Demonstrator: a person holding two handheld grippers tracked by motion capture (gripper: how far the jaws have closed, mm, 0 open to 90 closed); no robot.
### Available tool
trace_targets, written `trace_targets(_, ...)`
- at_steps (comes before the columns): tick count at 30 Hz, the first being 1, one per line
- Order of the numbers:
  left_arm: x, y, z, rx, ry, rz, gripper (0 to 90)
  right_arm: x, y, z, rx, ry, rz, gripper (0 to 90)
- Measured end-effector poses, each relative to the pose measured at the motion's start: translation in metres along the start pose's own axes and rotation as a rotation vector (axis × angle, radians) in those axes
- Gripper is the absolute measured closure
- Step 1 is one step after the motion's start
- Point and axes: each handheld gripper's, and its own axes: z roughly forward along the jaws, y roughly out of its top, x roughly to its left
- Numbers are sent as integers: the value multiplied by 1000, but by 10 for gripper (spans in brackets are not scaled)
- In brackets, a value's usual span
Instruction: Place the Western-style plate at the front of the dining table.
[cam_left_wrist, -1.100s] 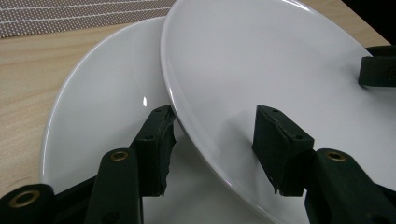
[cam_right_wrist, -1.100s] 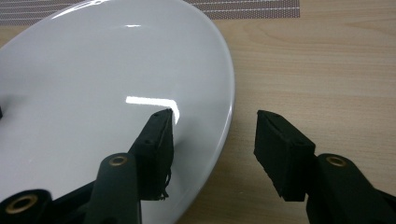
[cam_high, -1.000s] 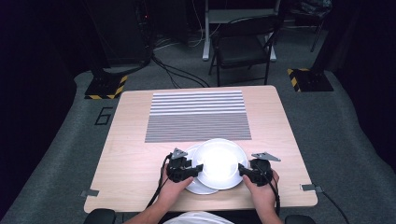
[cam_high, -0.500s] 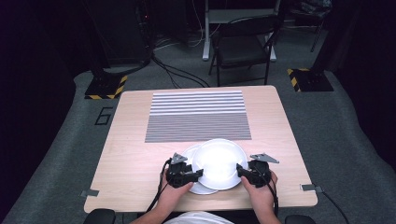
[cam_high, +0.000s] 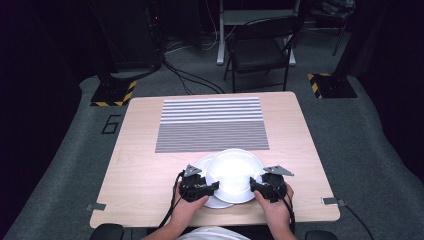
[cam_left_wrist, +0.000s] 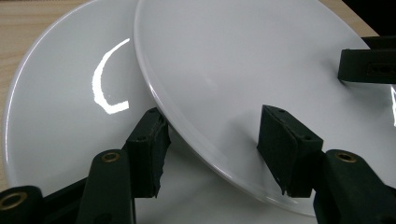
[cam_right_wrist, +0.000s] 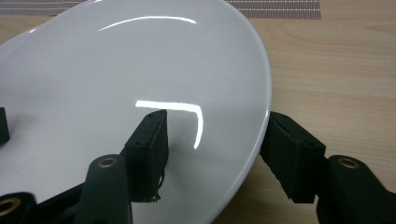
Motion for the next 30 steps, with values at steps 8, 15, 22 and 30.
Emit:
trace_targets(8, -4, 1, 2, -7, 27, -1, 419, 10, -2, 2, -9, -48, 6, 324)
trace_targets(15, -3, 4, 4, -3, 60, -16, 416, 19, -3, 3, -26, -93, 22, 323)
trace_targets(22, -7, 7, 6, -15, 103, -6, 415, 21, -2, 3, -13, -106, 43, 319)
trace_targets(30, -9, 9, 8, -19, 145, -4, 392, 25, -2, 3, -14, -115, 27, 325)
